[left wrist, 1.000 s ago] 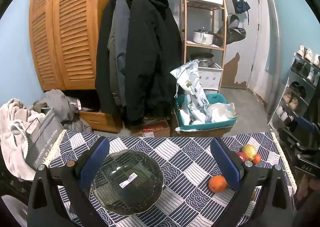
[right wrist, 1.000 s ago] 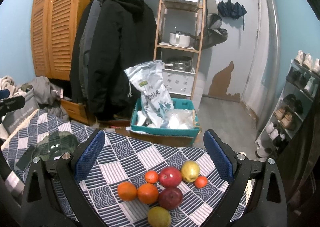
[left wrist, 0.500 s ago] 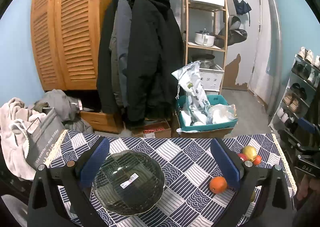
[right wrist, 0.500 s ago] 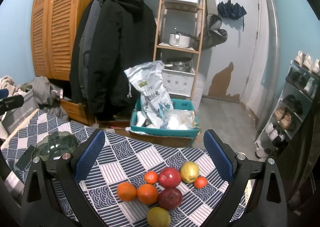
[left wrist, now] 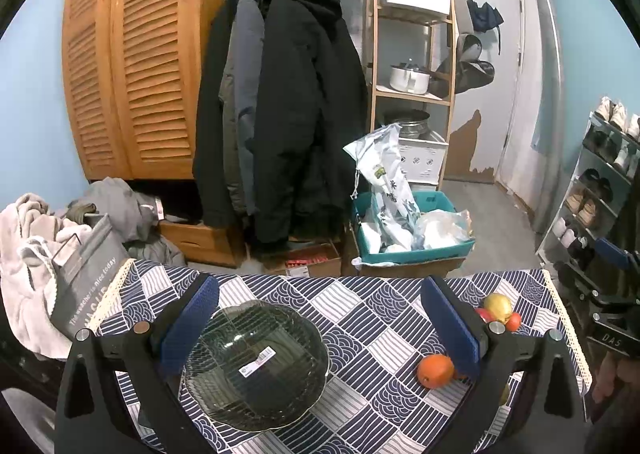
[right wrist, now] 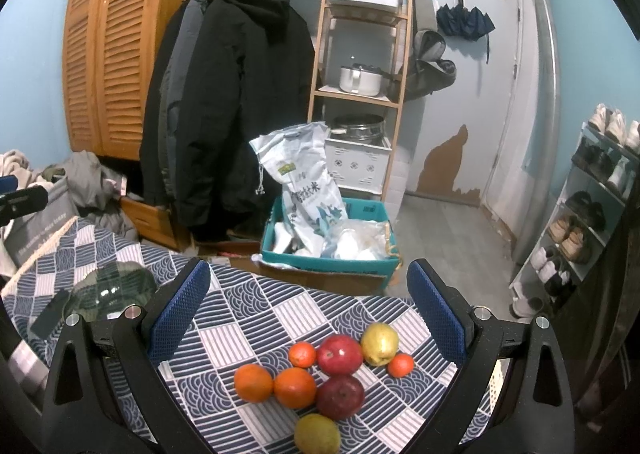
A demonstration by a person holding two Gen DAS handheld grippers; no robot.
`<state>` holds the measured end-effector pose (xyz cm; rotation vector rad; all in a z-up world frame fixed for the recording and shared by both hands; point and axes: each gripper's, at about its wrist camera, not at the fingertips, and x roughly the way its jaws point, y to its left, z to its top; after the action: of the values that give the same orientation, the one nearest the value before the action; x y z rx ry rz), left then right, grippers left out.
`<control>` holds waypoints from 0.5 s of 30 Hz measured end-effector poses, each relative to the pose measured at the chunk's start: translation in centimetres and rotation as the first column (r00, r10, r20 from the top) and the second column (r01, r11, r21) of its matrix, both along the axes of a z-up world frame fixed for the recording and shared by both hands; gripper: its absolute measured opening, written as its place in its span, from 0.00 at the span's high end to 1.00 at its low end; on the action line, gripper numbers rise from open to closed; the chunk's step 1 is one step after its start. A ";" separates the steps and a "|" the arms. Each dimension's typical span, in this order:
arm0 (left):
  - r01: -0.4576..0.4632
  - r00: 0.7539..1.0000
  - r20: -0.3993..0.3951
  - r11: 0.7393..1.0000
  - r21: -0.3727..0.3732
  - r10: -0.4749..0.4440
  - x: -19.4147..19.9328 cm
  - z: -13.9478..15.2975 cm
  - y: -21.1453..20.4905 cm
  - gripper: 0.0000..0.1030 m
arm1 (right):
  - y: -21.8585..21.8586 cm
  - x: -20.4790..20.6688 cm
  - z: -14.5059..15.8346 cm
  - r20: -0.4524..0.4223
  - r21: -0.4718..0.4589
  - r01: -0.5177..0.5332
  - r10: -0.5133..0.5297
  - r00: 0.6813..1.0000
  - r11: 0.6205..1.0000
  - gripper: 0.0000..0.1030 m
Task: Organize fruits
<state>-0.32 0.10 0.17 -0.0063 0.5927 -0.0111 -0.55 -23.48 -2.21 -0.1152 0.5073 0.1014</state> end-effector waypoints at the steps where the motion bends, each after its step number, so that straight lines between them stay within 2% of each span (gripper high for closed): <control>1: 0.000 1.000 0.000 1.000 0.000 0.000 0.0 0.0 0.0 0.01 | 0.0 0.0 0.1 0.000 0.000 0.000 0.000 1.000 1.000 0.06; 15: 0.001 1.000 0.002 1.000 -0.002 -0.001 0.0 0.1 0.1 0.01 | 0.1 0.0 0.0 0.000 0.001 0.000 0.000 1.000 1.000 0.06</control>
<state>-0.34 0.18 0.25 -0.0083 0.5908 -0.0129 -0.57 -23.42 -2.23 -0.1144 0.5076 0.1013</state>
